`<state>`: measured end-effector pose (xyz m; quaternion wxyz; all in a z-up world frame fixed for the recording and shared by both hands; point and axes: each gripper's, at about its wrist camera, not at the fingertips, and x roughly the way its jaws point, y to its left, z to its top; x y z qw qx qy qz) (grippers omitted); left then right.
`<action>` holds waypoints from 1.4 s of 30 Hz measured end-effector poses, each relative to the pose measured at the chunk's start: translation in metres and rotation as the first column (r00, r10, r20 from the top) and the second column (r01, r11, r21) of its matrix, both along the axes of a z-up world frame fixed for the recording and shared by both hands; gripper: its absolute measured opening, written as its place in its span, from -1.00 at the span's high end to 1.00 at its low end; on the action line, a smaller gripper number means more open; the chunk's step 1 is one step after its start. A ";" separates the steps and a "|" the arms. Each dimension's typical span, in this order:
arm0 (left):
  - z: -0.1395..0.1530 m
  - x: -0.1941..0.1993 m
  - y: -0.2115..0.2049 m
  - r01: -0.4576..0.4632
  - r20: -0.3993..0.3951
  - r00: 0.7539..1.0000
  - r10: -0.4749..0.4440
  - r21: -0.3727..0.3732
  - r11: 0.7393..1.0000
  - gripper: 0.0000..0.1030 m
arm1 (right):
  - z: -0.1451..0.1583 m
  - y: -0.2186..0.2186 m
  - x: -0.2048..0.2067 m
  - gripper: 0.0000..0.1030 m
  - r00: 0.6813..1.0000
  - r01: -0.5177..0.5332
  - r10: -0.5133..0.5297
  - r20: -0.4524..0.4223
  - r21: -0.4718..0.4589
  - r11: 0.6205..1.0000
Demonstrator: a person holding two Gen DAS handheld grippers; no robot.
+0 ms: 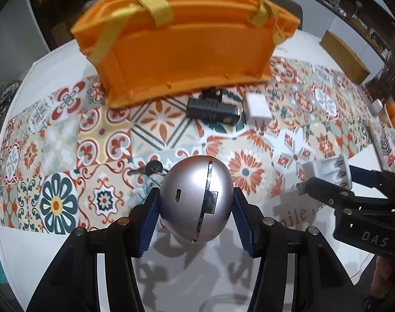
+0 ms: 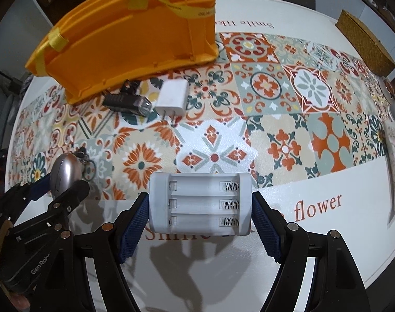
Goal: Organize rigid objects
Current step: 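Carry the silver mouse and battery charger over the orange crate with both grippers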
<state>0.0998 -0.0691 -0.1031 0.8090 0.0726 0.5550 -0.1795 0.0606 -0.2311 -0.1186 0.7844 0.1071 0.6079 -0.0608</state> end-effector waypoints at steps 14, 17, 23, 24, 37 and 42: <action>0.044 0.004 0.014 -0.045 0.091 0.995 0.049 -0.055 0.998 -0.05 | 0.043 0.005 0.008 -0.49 0.994 -0.024 0.023 0.103 0.006 1.000; 0.050 0.005 0.017 -0.049 0.107 0.993 0.055 -0.059 0.997 -0.05 | 0.050 0.006 0.010 -0.49 0.992 -0.026 0.025 0.124 0.007 1.000; 0.062 0.008 0.022 -0.060 0.140 0.988 0.069 -0.067 0.996 -0.05 | 0.063 0.010 0.015 -0.49 0.987 -0.034 0.033 0.158 0.007 0.999; 0.064 0.009 0.022 -0.060 0.145 0.987 0.070 -0.069 0.996 -0.05 | 0.065 0.010 0.016 -0.49 0.986 -0.035 0.033 0.164 0.006 0.999; 0.088 0.023 0.026 -0.079 0.209 0.973 0.095 -0.081 0.994 -0.05 | 0.091 0.012 0.035 -0.49 0.969 -0.036 0.037 0.245 -0.008 0.999; 0.097 0.031 0.026 -0.080 0.237 0.967 0.097 -0.080 0.994 -0.05 | 0.098 0.011 0.042 -0.49 0.963 -0.027 0.027 0.269 -0.002 1.000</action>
